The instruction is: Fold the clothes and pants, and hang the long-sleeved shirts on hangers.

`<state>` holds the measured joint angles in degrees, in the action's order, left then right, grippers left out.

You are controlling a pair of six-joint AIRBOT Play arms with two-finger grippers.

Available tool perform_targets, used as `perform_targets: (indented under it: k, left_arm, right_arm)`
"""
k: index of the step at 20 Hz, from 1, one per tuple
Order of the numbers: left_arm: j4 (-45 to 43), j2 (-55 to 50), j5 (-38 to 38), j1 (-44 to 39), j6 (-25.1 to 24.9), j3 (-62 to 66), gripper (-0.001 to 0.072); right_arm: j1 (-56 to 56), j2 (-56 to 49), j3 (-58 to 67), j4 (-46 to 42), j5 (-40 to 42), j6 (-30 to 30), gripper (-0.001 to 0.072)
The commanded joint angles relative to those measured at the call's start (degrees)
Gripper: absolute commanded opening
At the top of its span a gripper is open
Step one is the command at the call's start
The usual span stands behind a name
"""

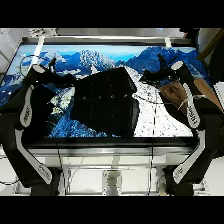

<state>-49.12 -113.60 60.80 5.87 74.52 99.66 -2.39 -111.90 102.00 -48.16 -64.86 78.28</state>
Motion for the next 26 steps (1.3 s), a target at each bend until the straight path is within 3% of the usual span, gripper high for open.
perform_targets:
  k: [1, 3, 4, 5, 8, 11, 13, 17, 22, 23, 25, 26]
  left_arm:
    - [4.42, -3.34, -6.78, -2.56, -0.68, 0.00, 0.0533]
    - [6.43, -3.58, -9.49, -3.39, -1.33, 0.00, 0.0507]
    - [7.74, -3.58, -10.10, -3.69, -1.90, 0.02, 0.0334]
    - [8.68, -3.58, -10.01, -3.82, -2.75, 0.02, 0.0019]
    - [8.09, -3.56, -4.48, -4.31, -4.31, 0.00, 0.0022]
    - [-5.14, -3.54, 10.05, -7.93, -4.28, -0.17, 0.0021]
    - [-11.02, -3.43, 15.54, -12.24, -4.28, -2.12, 0.0021]
    - [-10.95, -0.61, 13.99, -19.28, -4.33, -10.82, 0.0021]
    - [-12.09, 6.14, 12.85, -18.75, -4.04, -16.44, 0.0023]
    - [-11.82, 7.30, 12.79, -17.92, -4.04, -16.41, 0.0100]
    - [-11.76, 9.42, 12.76, -16.41, -3.80, -16.41, 0.0700]
    - [-11.74, 10.36, 12.74, -15.63, -2.95, -16.41, 0.0693]
  right_arm:
    - [0.04, -0.04, 0.07, -0.09, -0.02, 0.00, 0.0268]
    - [0.04, -0.04, 0.07, -0.17, -0.02, 0.00, 0.0268]
    - [0.04, -0.04, 0.07, -0.26, -0.02, 0.00, 0.0268]
    - [0.04, -0.04, 0.07, -0.26, -0.02, 0.00, 0.0268]
    - [-0.15, -0.02, 0.07, -0.70, -0.28, -0.02, 0.0268]
    - [-1.53, 0.00, 0.07, -2.64, -3.61, -0.07, 0.0268]
    - [-2.40, 0.07, 0.04, -2.73, -9.29, -1.73, 0.0268]
    - [-2.34, 0.26, 0.04, -3.04, -19.74, -4.59, 0.0268]
    - [-2.38, 0.24, 0.07, -4.07, -15.98, -6.27, 0.0268]
    - [-2.38, 0.24, 0.07, -4.39, -13.38, -6.47, 0.0268]
    - [-2.10, 0.20, 0.07, -4.31, -7.54, -6.43, 0.0268]
    - [-1.86, 0.11, 0.07, -4.35, -4.55, -6.38, 0.0269]
